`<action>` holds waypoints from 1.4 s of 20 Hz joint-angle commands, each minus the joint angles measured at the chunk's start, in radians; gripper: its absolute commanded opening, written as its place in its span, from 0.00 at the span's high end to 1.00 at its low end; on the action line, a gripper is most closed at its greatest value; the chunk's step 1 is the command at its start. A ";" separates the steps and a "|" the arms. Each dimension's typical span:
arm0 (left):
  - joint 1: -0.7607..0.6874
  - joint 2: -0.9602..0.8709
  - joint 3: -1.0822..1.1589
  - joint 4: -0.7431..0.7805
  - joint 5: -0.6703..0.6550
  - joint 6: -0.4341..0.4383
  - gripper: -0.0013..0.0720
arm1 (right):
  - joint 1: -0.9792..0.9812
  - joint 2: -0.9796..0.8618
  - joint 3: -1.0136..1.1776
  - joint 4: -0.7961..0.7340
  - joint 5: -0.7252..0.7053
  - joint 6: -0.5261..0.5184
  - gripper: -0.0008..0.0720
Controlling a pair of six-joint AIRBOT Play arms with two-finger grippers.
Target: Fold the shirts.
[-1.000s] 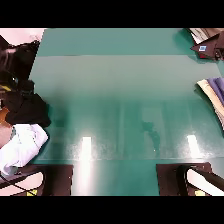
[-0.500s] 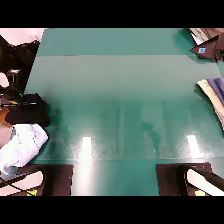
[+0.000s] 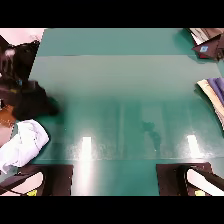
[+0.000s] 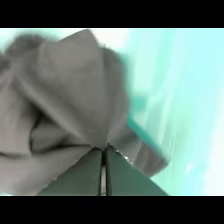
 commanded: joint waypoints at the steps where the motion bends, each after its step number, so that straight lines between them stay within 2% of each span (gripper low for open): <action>1: -0.140 0.080 0.253 -0.183 -0.050 0.112 0.95 | -0.057 0.001 0.056 0.019 -0.027 0.001 0.96; 3: -0.241 0.084 0.459 -0.309 -0.107 0.136 0.95 | -0.097 0.001 0.119 0.019 -0.033 0.001 0.96; 6: -0.410 0.084 0.671 -0.468 -0.079 0.190 0.95 | -0.145 0.001 0.206 0.019 -0.032 0.001 0.96; 11: -0.650 0.055 0.721 -0.496 0.029 0.241 0.95 | -0.171 0.001 0.266 0.021 -0.031 0.001 0.96; 17: -0.681 -0.224 0.721 -0.492 -0.116 0.238 0.95 | -0.171 0.001 0.266 0.020 0.015 0.001 0.96; 21: -0.663 -0.431 0.721 -0.402 -0.230 0.206 0.95 | -0.171 0.001 0.265 0.016 0.028 0.001 0.96; 22: -0.638 -0.465 0.721 -0.391 -0.253 0.193 0.87 | -0.171 0.001 0.265 0.015 0.029 0.001 0.96; 23: -0.606 -0.484 0.721 -0.391 -0.269 0.169 0.44 | -0.171 0.001 0.265 0.011 0.029 0.001 0.96; 24: -0.563 -0.491 0.721 -0.392 -0.285 0.112 0.17 | -0.171 0.001 0.265 0.010 0.029 0.001 0.96; 28: -0.362 -0.475 0.720 -0.400 -0.462 0.044 0.17 | -0.171 -0.002 0.264 0.009 0.029 0.001 0.96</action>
